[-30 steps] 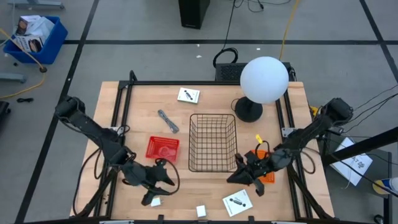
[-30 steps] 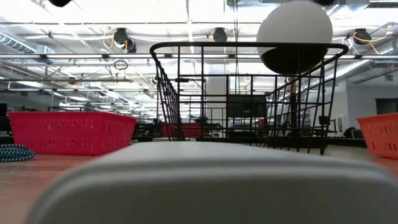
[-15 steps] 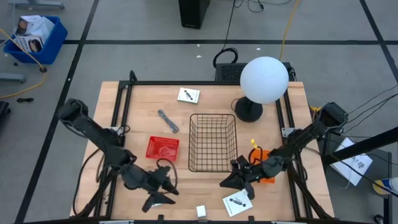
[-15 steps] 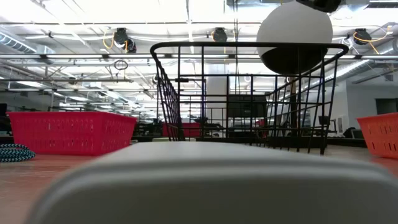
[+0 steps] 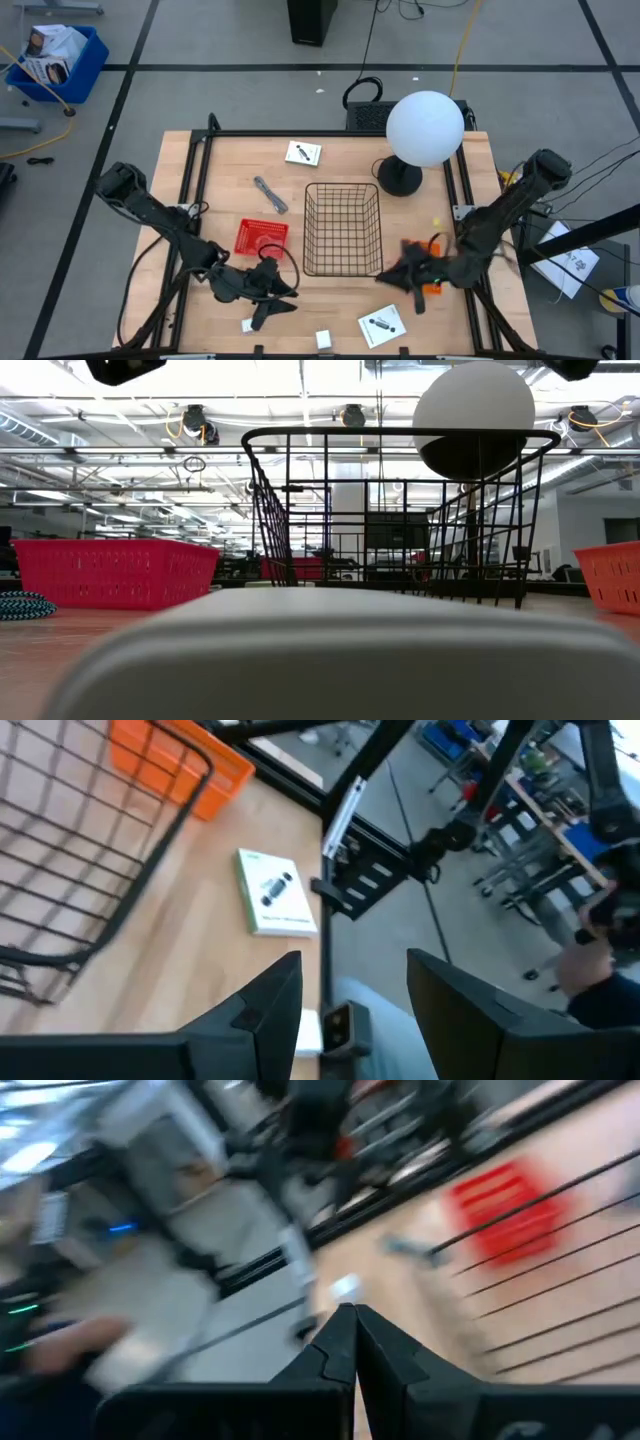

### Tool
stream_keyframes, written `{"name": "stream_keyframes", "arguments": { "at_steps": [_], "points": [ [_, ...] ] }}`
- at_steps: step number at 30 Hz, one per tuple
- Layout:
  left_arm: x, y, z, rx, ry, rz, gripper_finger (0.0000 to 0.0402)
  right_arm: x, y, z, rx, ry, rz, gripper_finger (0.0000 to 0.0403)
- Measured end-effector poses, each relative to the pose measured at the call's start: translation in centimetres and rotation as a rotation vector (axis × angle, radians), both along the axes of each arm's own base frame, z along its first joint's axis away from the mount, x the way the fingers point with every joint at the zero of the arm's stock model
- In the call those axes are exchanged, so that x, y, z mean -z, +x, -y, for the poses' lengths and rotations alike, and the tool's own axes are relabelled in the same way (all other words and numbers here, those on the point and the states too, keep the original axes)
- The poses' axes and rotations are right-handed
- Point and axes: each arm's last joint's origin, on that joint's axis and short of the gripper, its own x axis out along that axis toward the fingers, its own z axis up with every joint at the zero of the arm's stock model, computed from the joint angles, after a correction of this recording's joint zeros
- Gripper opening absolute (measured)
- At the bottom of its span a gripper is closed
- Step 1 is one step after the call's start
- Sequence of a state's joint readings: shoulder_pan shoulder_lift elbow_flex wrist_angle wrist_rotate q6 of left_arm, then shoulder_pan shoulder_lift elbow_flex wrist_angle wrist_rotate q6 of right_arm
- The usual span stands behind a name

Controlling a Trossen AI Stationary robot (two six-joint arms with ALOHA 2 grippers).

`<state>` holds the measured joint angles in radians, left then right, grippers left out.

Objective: Pick and place items into bin
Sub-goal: Put the right charger adapter into the black wire basket

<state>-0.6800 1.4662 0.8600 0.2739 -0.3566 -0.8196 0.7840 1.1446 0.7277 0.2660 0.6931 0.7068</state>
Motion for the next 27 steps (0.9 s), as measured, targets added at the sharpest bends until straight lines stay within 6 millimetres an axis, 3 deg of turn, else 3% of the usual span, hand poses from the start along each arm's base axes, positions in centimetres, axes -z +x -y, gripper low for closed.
{"name": "stream_keyframes", "arguments": {
  "at_steps": [3, 7, 13, 19, 27],
  "points": [
    [0.1, 0.0, -0.2, -0.06, 0.022, 0.004, 0.0186, -1.4, -1.7, 1.3, 0.076, -0.114, 0.025, 0.0],
    [0.2, 0.0, -0.3, -0.083, 0.015, -0.005, 0.0186, -2.9, -2.9, 2.2, 0.052, -0.137, 0.074, 0.0],
    [-0.1, 0.0, -0.1, -0.084, 0.026, 0.022, 0.0186, -3.9, -3.7, 3.0, 0.055, -0.113, 0.113, 0.0],
    [-0.1, 0.2, -0.6, -0.211, 0.009, 0.031, 0.0186, -4.1, -3.8, 3.2, 0.056, -0.105, 0.12, 0.0],
    [0.2, -0.9, 0.8, -0.008, -0.004, -0.036, 0.0186, -4.1, -3.8, 3.2, 0.056, -0.106, 0.12, 0.0]
  ]
}}
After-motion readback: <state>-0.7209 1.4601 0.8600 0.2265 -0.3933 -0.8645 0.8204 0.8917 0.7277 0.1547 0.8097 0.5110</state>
